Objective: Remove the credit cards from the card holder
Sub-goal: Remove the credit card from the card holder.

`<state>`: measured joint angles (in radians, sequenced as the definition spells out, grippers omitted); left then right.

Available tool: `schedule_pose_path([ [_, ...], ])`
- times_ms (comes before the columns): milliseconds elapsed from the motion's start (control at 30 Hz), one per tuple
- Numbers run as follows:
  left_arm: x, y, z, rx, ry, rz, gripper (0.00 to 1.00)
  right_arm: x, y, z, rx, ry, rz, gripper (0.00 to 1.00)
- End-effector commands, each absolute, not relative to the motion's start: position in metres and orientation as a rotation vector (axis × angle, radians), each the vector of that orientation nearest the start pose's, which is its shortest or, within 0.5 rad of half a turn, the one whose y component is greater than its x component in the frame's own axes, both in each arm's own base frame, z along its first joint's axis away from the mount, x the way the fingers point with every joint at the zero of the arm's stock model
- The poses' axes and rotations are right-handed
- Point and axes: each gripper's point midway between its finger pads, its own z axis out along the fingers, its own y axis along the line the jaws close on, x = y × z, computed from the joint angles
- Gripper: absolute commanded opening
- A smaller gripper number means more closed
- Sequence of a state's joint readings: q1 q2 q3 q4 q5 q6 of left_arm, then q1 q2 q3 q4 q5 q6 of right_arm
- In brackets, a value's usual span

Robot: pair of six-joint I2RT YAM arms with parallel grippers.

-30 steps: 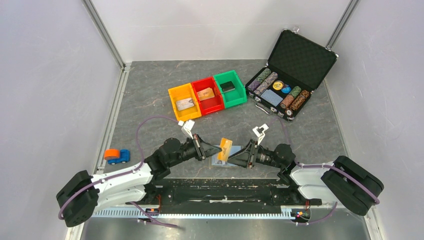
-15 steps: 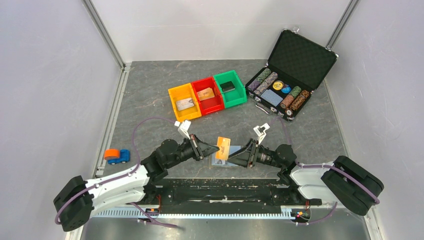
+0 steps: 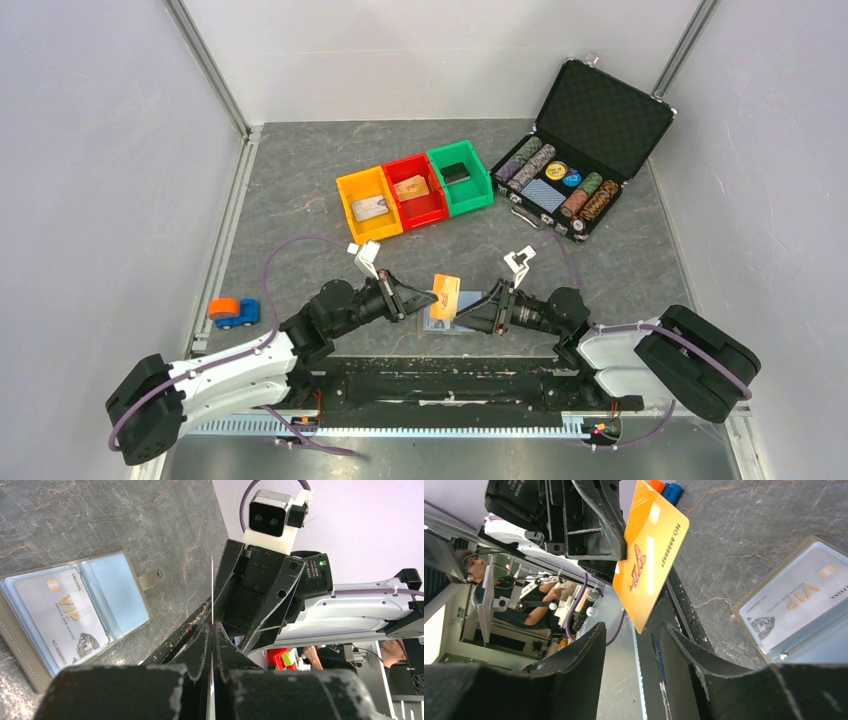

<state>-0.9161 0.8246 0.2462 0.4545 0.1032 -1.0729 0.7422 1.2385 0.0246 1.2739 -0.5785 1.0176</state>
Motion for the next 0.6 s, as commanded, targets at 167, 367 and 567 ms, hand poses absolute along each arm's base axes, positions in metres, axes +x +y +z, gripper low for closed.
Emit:
schedule_pose_path([
  [167,0.150,-0.293,0.182,-0.124,1.923,-1.611,0.02,0.124,0.290,0.182,-0.346,1.649,1.853,0.41],
  [367,0.149,-0.293,0.178,-0.117,1.943,-1.600,0.14,0.116,0.292,0.190,-0.397,1.607,1.909,0.12],
  [567,0.149,-0.271,0.171,0.023,2.079,-1.306,0.45,0.096,0.289,0.178,-0.582,1.622,1.928,0.00],
])
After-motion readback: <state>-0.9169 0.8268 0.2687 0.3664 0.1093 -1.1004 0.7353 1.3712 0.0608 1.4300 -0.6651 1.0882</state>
